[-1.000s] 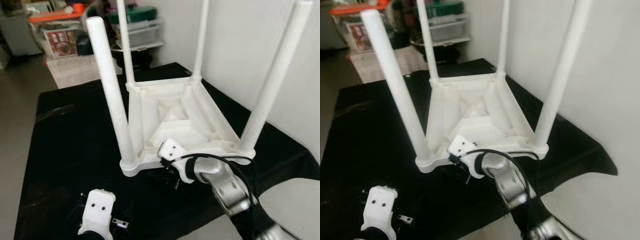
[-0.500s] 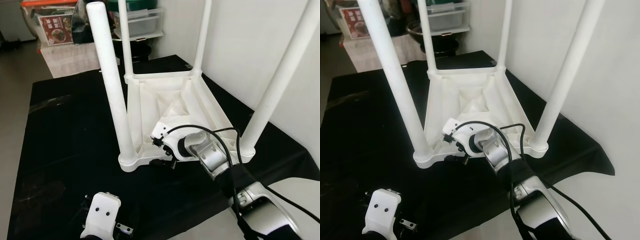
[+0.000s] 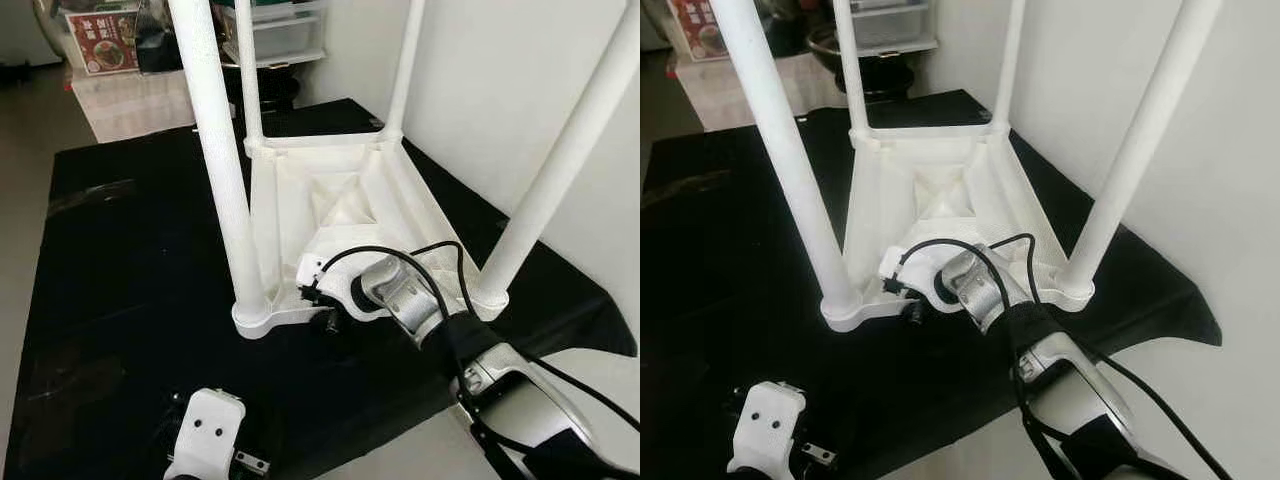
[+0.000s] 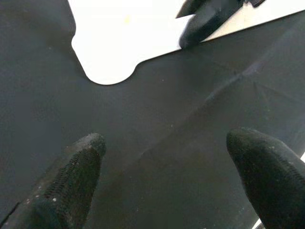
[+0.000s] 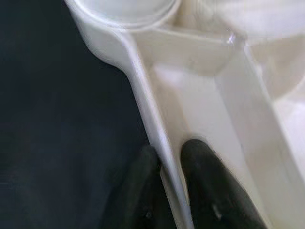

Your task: Building children table

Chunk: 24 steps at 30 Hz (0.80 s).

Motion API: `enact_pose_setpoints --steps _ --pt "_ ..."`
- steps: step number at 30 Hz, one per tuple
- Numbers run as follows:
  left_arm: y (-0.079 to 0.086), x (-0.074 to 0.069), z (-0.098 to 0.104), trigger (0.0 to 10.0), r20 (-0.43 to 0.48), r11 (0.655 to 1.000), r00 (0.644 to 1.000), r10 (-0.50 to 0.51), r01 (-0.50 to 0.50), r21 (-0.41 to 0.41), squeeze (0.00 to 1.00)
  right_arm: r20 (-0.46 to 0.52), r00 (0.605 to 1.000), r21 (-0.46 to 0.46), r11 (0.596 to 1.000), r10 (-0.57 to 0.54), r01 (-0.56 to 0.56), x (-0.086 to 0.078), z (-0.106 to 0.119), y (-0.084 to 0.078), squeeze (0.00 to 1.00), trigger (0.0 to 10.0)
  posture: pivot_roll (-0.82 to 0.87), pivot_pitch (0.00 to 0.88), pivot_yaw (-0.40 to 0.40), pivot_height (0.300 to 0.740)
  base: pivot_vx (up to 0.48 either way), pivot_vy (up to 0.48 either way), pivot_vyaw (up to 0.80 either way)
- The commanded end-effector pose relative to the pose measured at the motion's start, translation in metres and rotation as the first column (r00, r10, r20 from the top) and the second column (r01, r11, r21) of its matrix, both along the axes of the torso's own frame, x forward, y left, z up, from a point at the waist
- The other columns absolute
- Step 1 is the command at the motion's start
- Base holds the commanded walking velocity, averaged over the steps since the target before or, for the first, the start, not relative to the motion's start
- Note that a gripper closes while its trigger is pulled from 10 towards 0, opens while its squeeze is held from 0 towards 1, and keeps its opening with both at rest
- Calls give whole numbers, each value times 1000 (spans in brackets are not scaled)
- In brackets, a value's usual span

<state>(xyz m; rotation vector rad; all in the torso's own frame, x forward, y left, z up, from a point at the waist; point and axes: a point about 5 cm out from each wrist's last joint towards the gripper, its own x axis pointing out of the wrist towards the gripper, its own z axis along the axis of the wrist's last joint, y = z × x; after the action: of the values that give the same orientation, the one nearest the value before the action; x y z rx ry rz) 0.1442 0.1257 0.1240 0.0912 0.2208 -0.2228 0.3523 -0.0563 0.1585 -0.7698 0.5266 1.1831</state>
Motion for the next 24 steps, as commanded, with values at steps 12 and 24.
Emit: enact_pose_setpoints --steps 12,24 --pt "0 2 -1 10000 3 1000 1000 -7 7 1 0 90 883 290 836 461 -466 -50 23 46 0 0 123 72 -46 740 0 0 0" --pt "1 3 0 10000 10 1000 1000 -5 5 1 0 205 739 318 671 642 -670 -84 29 64 0 0 127 81 -45 740 0 0 0"
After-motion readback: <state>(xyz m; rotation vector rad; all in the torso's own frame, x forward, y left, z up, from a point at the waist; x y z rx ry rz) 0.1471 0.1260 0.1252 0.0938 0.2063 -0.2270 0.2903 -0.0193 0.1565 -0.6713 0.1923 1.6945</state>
